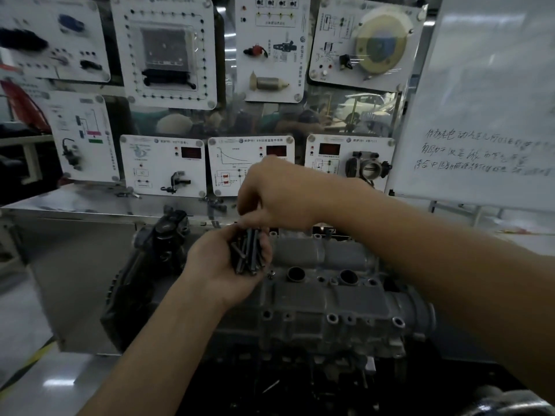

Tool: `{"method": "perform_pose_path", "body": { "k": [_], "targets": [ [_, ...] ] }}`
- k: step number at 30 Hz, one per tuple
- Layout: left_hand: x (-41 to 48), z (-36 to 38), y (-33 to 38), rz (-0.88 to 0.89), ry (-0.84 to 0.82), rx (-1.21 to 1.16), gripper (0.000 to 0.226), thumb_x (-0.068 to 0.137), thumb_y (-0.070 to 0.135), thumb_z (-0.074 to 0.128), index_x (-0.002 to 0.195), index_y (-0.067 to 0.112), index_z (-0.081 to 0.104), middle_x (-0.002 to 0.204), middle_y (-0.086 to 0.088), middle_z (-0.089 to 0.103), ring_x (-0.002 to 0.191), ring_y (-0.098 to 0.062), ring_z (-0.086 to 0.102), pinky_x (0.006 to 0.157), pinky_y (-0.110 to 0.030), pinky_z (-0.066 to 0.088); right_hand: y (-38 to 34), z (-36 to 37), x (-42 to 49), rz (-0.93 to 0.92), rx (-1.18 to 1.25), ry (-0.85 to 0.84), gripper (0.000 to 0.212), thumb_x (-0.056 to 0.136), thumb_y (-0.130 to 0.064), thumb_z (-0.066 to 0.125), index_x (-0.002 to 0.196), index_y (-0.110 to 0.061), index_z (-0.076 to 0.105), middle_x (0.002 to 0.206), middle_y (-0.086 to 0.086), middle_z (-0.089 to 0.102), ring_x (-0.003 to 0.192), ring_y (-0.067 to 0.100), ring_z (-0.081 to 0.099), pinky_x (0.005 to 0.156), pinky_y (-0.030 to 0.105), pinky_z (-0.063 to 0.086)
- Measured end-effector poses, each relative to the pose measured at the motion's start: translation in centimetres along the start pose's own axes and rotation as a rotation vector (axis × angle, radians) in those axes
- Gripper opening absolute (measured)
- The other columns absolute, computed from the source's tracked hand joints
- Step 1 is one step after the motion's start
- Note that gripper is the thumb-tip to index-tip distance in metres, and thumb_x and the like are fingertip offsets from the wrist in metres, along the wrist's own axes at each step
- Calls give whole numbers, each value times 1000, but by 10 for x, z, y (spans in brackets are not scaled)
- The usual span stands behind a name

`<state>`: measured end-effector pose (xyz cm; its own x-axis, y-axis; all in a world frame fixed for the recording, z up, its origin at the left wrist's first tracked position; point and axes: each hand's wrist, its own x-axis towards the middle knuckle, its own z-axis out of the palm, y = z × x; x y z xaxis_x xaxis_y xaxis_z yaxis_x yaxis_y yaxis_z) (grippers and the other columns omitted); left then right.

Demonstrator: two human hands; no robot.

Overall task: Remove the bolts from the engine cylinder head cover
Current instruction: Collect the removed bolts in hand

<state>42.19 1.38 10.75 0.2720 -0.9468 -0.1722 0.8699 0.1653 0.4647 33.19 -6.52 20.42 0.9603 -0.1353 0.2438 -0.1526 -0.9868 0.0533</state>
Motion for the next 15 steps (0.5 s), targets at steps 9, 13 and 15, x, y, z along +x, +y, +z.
{"method": "perform_pose_path", "body": {
  "k": [9, 13, 15],
  "targets": [
    [-10, -3, 12, 110, 60, 1, 31, 106, 25, 35, 111, 5, 57, 82, -13, 60, 65, -16, 53, 54, -21, 53, 28, 72, -16, 235, 17, -281, 26, 82, -30, 75, 68, -15, 60, 66, 2, 61, 60, 19, 59, 56, 31, 50],
    [-8, -3, 9, 149, 77, 49, 32, 106, 25, 34, 104, 6, 59, 84, -10, 59, 64, -15, 53, 54, -20, 52, 20, 79, -10, 106, -189, -307, 15, 88, -19, 65, 76, -14, 58, 68, 0, 54, 56, 13, 51, 46, 24, 40],
    [-8, -4, 8, 159, 80, 66, 32, 105, 26, 34, 105, 7, 59, 86, -10, 59, 66, -14, 53, 57, -20, 51, 20, 75, -13, 101, -185, -305, 20, 88, -15, 63, 70, -15, 54, 65, -2, 53, 54, 11, 50, 45, 22, 38]
  ]
}}
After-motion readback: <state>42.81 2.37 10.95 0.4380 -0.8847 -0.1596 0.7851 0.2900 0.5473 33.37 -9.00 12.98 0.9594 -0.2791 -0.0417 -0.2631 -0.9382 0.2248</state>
